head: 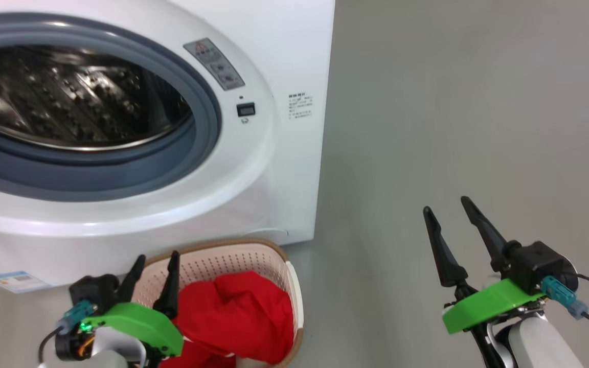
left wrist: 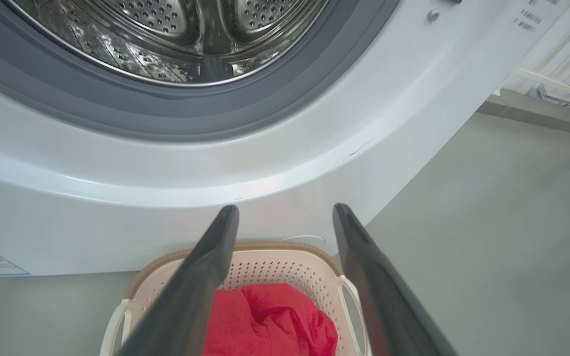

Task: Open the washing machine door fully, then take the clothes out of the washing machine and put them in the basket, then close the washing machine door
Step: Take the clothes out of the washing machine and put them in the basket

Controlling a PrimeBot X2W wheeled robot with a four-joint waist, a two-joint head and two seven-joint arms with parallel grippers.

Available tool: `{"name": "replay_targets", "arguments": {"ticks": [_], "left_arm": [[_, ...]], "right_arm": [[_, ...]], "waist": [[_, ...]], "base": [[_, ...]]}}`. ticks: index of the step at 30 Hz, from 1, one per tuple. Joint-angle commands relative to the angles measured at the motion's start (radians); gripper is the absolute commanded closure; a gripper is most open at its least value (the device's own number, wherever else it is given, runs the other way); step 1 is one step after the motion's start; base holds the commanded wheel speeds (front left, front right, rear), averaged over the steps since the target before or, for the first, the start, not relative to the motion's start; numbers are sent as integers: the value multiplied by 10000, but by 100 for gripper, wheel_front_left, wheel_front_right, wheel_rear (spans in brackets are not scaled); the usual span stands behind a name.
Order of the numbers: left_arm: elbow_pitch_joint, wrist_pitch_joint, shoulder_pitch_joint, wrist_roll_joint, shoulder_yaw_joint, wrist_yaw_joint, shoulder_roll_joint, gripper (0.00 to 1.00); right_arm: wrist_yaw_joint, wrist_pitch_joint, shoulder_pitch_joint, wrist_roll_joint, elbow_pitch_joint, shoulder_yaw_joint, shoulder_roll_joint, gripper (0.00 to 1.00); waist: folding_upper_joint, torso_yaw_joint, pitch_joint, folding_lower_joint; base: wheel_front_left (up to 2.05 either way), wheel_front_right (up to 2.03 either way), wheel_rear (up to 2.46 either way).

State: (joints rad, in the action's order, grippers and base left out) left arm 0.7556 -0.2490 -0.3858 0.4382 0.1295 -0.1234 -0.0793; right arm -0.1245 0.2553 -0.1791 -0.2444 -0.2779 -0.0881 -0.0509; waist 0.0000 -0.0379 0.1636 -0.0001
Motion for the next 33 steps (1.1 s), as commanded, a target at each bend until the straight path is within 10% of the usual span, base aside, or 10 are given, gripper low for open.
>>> {"name": "replay_targets", "arguments": {"ticks": [1, 19, 33], "left_arm": [[-461, -126, 184, -160, -456, 59, -225, 0], [-4991, -127, 2537, -2091, -2415, 37, 111, 0], [-5893, -127, 3337, -2182, -2635, -49, 236, 0]], "right_arm": [[-62, 65, 144, 70, 287, -195, 7, 0], [-62, 65, 706, -33, 606, 169, 7, 0], [-62, 65, 1096, 160, 943, 494, 7, 0]], "waist": [[0, 74, -335, 1], [0, -123, -1555, 1], [0, 189, -1721, 1]], "base": [[0, 0, 0], [0, 0, 0], [0, 0, 0]]}}
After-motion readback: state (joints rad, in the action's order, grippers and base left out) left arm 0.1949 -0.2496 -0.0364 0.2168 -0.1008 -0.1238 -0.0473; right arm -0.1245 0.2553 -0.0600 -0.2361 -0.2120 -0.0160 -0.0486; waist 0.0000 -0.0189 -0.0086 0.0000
